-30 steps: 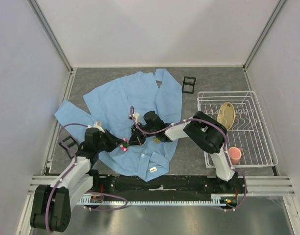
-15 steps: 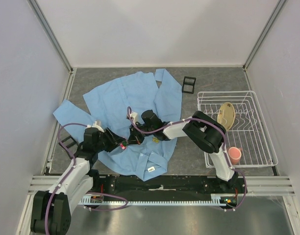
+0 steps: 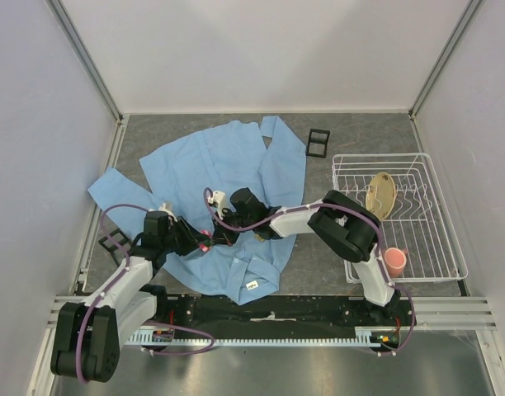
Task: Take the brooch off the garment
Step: Remove the brooch from the clothes.
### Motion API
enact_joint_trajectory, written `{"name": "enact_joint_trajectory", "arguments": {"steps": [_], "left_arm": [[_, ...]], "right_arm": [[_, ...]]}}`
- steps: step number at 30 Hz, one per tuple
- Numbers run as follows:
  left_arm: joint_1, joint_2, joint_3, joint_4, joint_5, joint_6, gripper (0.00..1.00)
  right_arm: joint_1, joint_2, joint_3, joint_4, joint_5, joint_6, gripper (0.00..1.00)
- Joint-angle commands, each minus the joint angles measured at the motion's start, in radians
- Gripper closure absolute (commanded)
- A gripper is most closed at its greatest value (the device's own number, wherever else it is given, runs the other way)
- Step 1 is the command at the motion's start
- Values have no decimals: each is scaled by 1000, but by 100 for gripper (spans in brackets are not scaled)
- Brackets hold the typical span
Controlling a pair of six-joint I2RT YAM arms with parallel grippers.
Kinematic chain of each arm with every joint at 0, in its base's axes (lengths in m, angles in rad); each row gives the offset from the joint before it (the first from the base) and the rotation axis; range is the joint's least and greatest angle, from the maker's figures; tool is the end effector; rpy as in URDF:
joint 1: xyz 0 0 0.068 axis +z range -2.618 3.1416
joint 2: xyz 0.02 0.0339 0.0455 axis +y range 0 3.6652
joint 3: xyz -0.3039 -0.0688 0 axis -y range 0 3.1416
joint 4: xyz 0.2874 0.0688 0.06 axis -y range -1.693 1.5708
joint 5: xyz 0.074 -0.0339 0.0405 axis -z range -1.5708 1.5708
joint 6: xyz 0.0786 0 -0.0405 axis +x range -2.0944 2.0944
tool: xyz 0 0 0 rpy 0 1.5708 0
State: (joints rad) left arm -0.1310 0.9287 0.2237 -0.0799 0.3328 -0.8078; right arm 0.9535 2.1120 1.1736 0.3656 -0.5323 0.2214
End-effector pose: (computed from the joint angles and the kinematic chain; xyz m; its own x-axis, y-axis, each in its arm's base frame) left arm 0.1956 -0.0517 0.1115 -0.7391 -0.5916 -0.3220 -0.2628 0.6934 -0.6709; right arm 0.2650 0.4422 0.1008 -0.5146 -0.3980 -0.7595 -0.8574 0.2443 0.4529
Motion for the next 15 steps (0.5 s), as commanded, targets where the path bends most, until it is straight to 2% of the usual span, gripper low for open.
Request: {"name": "enact_joint_trajectory", "arguments": {"steps": [1, 6, 8, 9, 12, 13, 14, 15], "left_arm": [[-4, -14, 37, -6, -15, 30, 72], [-4, -13, 26, 11, -15, 13, 87], [-4, -24, 17, 38, 5, 6, 88], [-4, -43, 5, 40, 24, 2, 85], [-4, -105, -13, 40, 34, -17, 65], [-4, -125, -17, 39, 32, -25, 53], [-4, -139, -20, 37, 28, -36, 45], [-4, -149, -15, 20, 15, -37, 43]], "right_arm": [[27, -27, 18, -45, 106, -80, 100], [37, -75, -32, 15, 187, -79, 100], [36, -87, -46, 39, 198, -54, 100], [37, -90, -48, 56, 195, -48, 100], [40, -99, -58, 82, 186, -33, 100], [39, -102, -60, 84, 186, -34, 100], [37, -104, -64, 82, 187, -39, 100], [37, -112, -68, 82, 192, -46, 100]]}}
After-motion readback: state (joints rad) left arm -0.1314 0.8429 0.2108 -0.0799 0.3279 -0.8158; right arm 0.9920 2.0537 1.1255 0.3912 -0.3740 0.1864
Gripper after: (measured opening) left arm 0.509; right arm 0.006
